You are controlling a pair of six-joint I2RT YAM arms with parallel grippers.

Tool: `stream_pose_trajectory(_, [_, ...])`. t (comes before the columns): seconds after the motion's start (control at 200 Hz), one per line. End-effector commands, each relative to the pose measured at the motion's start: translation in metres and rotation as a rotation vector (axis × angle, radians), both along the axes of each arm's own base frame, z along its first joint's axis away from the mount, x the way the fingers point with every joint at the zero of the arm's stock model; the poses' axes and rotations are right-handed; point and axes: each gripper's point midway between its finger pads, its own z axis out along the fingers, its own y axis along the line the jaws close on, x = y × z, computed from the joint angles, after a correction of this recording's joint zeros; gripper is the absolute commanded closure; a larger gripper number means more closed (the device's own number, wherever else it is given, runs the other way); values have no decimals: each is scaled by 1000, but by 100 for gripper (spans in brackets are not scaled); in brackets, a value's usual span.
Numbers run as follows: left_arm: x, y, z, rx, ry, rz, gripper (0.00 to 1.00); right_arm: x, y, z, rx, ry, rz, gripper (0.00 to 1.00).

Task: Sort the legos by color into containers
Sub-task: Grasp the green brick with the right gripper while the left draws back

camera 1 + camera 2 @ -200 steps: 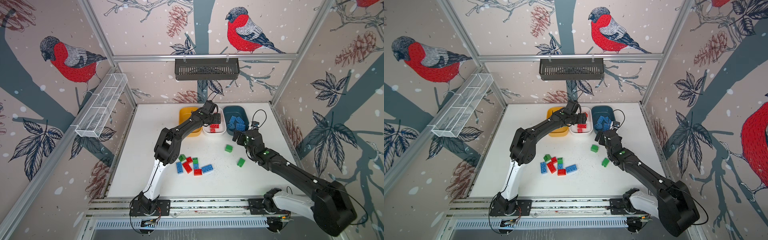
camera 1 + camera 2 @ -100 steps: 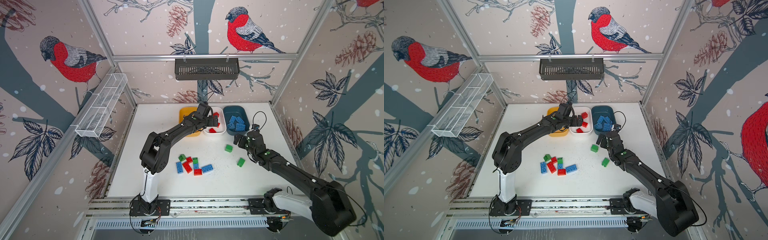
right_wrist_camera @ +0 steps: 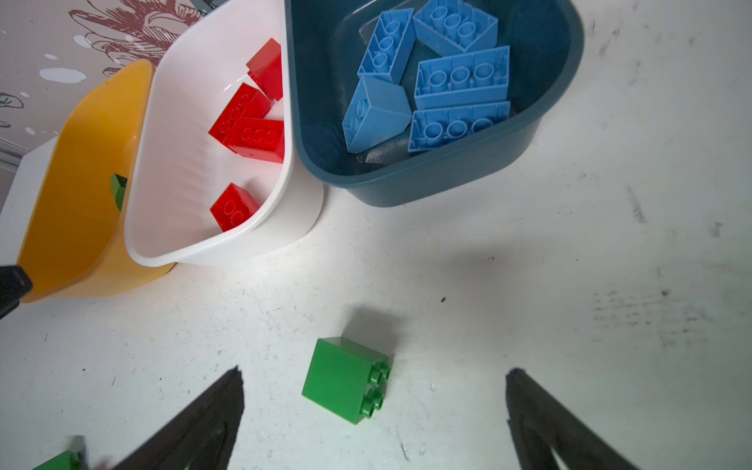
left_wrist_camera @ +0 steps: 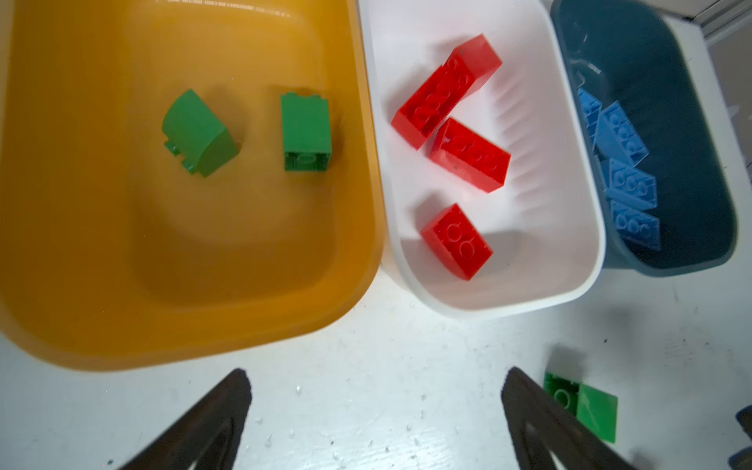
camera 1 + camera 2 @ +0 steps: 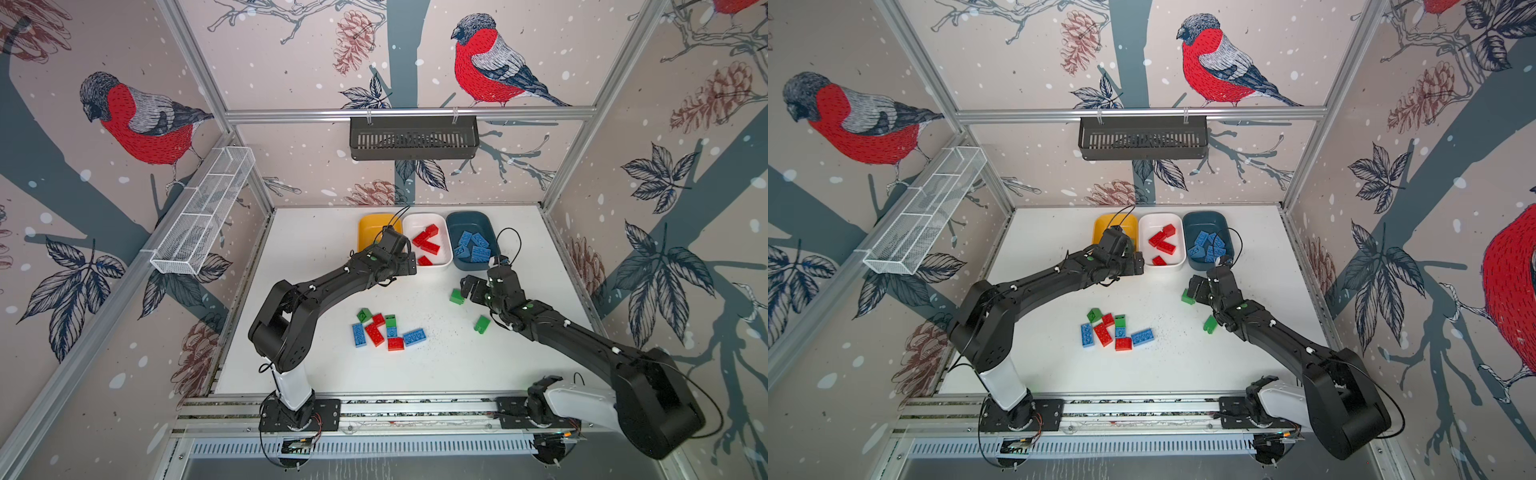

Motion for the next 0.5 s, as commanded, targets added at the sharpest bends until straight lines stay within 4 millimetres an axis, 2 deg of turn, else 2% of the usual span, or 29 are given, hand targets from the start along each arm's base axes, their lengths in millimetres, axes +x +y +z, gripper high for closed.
stream_pose_trajectory(0.0, [-13, -8, -4, 17, 7, -13, 3, -3, 6, -4, 1, 36, -2, 2])
stream_pose_trajectory(0.025, [-15, -9, -6, 26, 13, -17, 3, -5, 9, -13, -8, 65, 10, 3])
stream_pose_trajectory(0.15, [-17, -17, -17, 0, 51, -9, 3, -9, 22, -26, -41, 127, 33, 5])
stream_pose_trajectory(0.35, [-10, -25, -11, -41, 33, -2, 3, -7, 32, -38, -141, 177, -47, 8])
stream_pose_trajectory(0.495, [-10, -20, -14, -24, 37, 14, 3, -5, 37, -47, -184, 194, -78, 17])
